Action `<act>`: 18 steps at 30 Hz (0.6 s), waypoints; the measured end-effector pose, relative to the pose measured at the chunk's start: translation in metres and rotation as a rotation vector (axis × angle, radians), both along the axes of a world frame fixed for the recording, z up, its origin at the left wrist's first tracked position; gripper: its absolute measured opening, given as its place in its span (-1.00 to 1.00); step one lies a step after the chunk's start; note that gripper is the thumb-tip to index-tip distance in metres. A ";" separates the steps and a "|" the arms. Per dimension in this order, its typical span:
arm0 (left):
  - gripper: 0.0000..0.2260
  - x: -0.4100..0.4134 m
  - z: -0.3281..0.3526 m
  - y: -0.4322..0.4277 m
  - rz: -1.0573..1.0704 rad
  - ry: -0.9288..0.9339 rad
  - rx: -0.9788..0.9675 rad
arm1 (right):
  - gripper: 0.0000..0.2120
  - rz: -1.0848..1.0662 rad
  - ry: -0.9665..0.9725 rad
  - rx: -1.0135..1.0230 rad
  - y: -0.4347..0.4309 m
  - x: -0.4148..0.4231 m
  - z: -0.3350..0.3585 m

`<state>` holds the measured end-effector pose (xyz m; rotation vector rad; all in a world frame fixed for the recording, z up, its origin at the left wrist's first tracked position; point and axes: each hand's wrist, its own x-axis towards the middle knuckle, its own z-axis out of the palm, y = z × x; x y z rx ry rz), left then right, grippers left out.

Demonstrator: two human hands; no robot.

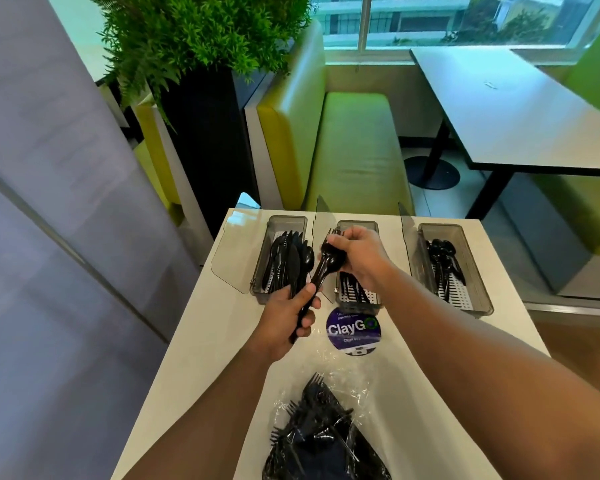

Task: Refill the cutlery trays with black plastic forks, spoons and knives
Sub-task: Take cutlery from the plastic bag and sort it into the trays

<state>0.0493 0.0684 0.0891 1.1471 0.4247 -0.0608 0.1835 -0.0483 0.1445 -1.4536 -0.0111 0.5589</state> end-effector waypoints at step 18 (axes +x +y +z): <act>-0.74 0.004 -0.002 0.008 -0.007 -0.013 -0.206 | -0.45 -0.113 0.033 -0.372 -0.011 0.061 -0.012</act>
